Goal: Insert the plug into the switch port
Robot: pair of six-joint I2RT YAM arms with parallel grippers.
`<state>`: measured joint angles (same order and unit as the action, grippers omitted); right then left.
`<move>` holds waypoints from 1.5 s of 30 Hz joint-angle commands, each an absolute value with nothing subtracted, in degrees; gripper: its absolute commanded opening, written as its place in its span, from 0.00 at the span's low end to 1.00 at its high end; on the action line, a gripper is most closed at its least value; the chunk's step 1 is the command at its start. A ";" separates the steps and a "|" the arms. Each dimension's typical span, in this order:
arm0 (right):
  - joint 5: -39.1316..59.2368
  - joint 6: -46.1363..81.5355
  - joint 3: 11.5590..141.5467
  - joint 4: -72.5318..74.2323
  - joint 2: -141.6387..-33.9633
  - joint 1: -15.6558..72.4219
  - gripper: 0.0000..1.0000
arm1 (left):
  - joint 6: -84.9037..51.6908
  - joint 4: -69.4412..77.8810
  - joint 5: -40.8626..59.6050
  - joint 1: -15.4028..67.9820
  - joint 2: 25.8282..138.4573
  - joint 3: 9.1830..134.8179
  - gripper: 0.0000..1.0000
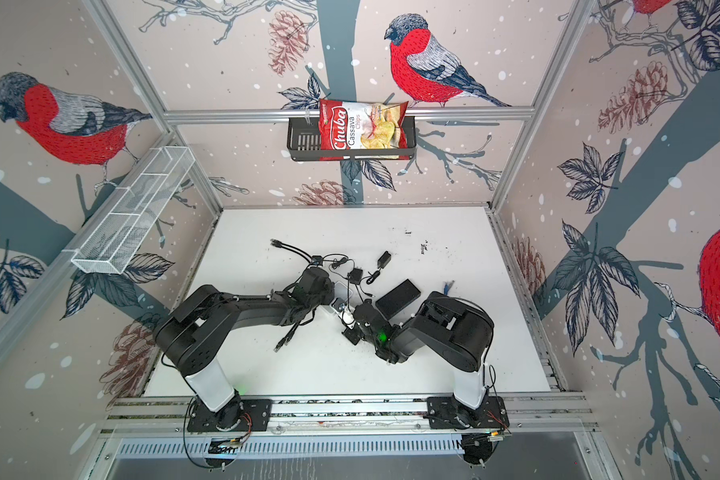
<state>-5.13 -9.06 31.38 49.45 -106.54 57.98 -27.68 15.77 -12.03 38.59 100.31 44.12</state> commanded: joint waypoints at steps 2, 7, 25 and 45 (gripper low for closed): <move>-8.09 -8.69 31.55 48.00 -106.62 57.88 0.01 | -28.60 4.82 -2.13 39.90 100.97 43.78 0.00; -7.79 -8.96 31.20 47.91 -106.48 57.86 0.01 | -27.47 3.67 -0.63 39.86 100.16 43.13 0.00; -5.45 -11.68 29.75 48.74 -105.10 56.43 0.01 | -16.43 -6.65 -2.04 39.58 102.44 48.83 0.00; -7.68 -9.76 29.57 49.80 -104.63 56.50 0.01 | -16.71 -5.07 5.88 43.42 102.01 44.75 0.00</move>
<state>-3.44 -10.57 29.71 48.93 -104.88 56.51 -15.07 7.25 -15.57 41.25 100.97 46.44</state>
